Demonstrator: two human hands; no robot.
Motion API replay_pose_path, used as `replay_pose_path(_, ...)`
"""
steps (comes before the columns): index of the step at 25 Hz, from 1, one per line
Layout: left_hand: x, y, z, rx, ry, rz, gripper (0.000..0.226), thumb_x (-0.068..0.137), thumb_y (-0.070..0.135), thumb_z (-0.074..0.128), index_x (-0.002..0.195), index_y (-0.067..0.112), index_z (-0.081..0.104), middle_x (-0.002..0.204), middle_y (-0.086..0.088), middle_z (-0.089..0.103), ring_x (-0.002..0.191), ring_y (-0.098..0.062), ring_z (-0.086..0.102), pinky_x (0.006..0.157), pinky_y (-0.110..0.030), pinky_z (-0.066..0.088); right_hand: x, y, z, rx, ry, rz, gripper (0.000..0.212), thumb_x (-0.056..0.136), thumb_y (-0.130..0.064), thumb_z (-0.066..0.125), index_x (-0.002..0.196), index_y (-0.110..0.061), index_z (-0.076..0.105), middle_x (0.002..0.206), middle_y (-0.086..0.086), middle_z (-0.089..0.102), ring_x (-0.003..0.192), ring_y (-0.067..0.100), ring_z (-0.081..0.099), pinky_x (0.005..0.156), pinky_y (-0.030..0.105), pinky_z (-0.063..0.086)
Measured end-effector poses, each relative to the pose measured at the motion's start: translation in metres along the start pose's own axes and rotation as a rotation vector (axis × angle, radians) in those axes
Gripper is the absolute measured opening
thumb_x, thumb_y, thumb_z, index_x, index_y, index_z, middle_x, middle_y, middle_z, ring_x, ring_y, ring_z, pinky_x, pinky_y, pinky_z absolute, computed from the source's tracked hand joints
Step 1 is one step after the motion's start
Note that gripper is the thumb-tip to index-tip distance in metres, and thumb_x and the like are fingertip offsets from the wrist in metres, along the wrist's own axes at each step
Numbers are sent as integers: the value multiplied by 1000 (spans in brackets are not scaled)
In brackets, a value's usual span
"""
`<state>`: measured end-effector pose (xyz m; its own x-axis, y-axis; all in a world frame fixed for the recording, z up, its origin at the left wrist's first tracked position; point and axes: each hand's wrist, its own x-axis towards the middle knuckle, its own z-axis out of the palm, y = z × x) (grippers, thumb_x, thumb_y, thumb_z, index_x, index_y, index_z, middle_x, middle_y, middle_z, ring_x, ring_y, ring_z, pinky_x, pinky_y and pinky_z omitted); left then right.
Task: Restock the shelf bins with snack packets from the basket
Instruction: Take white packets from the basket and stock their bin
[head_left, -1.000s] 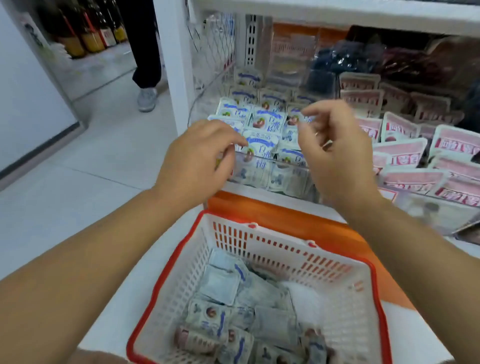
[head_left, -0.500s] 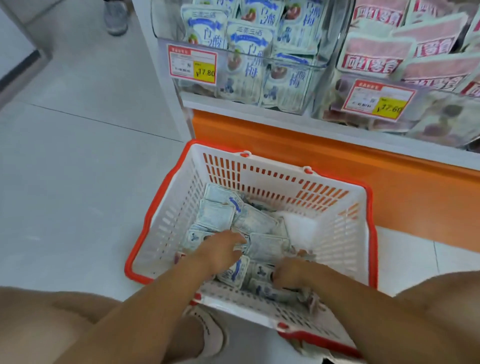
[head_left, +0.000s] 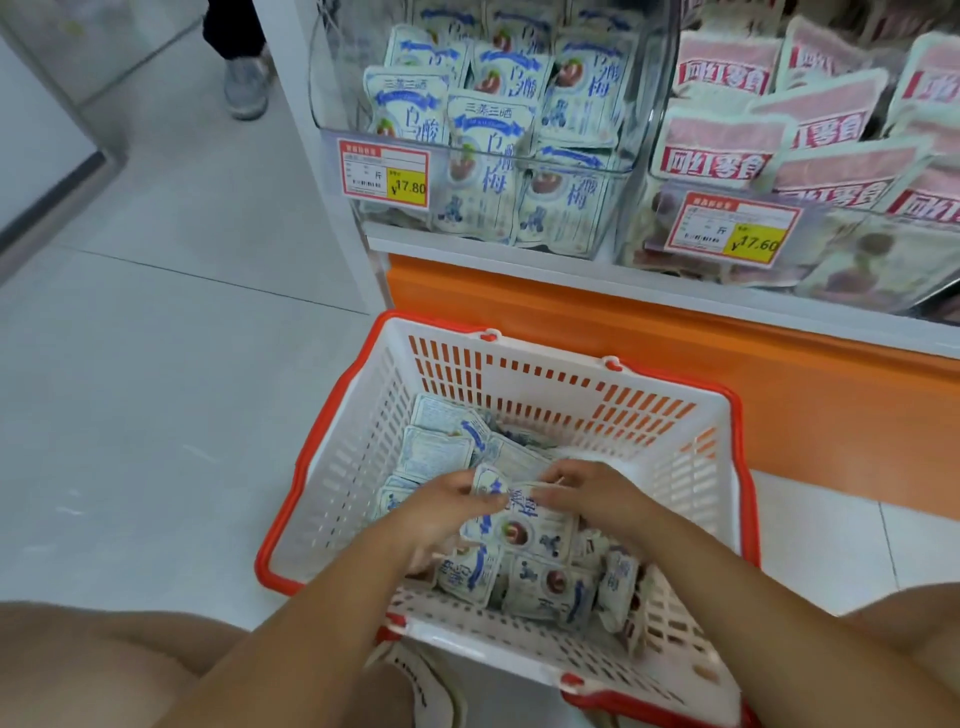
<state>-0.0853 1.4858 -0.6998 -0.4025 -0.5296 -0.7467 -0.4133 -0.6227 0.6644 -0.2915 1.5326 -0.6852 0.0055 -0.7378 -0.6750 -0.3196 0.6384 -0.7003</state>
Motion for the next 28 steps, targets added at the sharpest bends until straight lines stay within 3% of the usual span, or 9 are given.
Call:
replay_pose_path(3,-7,7,2,-261,7,-12,74,64,39,88,128,14,60,132,-2,62,122,-17,57,96,-44,52,-14,-2,-2,443,-1,9,37,80,-46,74,110,-23,69,115,2,71,102,24,68,89,43,55)
replay_pose_path(6,-18,14,13,-405,22,29,52,78,28,78,124,11,61,117,-7,71,109,-22,66,92,-39,55,-28,-5,0,633,-37,-51,39,85,-34,68,120,-16,64,113,7,72,103,27,69,84,41,58)
replay_pose_path(8,-26,21,20,-474,37,42,64,75,30,82,130,10,57,121,-9,68,111,-24,66,77,-34,59,-36,-11,-1,692,-25,-112,37,87,-25,67,121,-12,63,112,9,72,102,28,70,82,39,58)
replay_pose_path(10,-25,22,22,-570,40,70,86,65,39,87,138,11,50,130,-10,63,118,-25,61,75,-33,59,-40,-14,-1,774,-12,-154,35,89,-20,65,122,-10,62,114,11,72,103,30,69,84,39,58)
replay_pose_path(12,-31,29,25,-673,22,103,68,81,29,75,139,8,47,125,-13,66,114,-26,64,79,-34,59,-43,-17,-1,847,-6,-166,34,90,-15,61,123,-5,60,116,16,70,104,32,68,86,39,58)
replay_pose_path(15,-46,35,36,-630,0,143,43,92,15,63,130,-2,52,115,-14,70,105,-23,68,86,-35,57,-46,-14,-1,783,-54,-176,34,94,-7,56,127,-1,58,122,20,66,103,30,64,87,38,52)
replay_pose_path(18,-53,35,39,-530,49,196,34,91,12,63,122,-3,59,110,-15,72,105,-28,68,97,-46,51,-51,-16,2,636,-76,-212,45,88,-18,67,130,-3,57,123,15,66,104,28,64,86,37,49)
replay_pose_path(22,-55,38,35,-383,42,240,23,91,13,64,114,7,67,110,-13,72,104,-30,69,99,-52,49,-63,-28,8,451,100,-272,27,88,-37,67,114,-30,69,108,-6,73,101,15,69,89,36,54)
replay_pose_path(28,-55,39,39,-331,39,237,35,78,26,77,111,18,71,112,-6,73,110,-25,66,101,-48,48,-55,-28,7,516,220,-277,26,89,-33,68,97,-8,69,98,7,74,95,28,69,89,45,53)
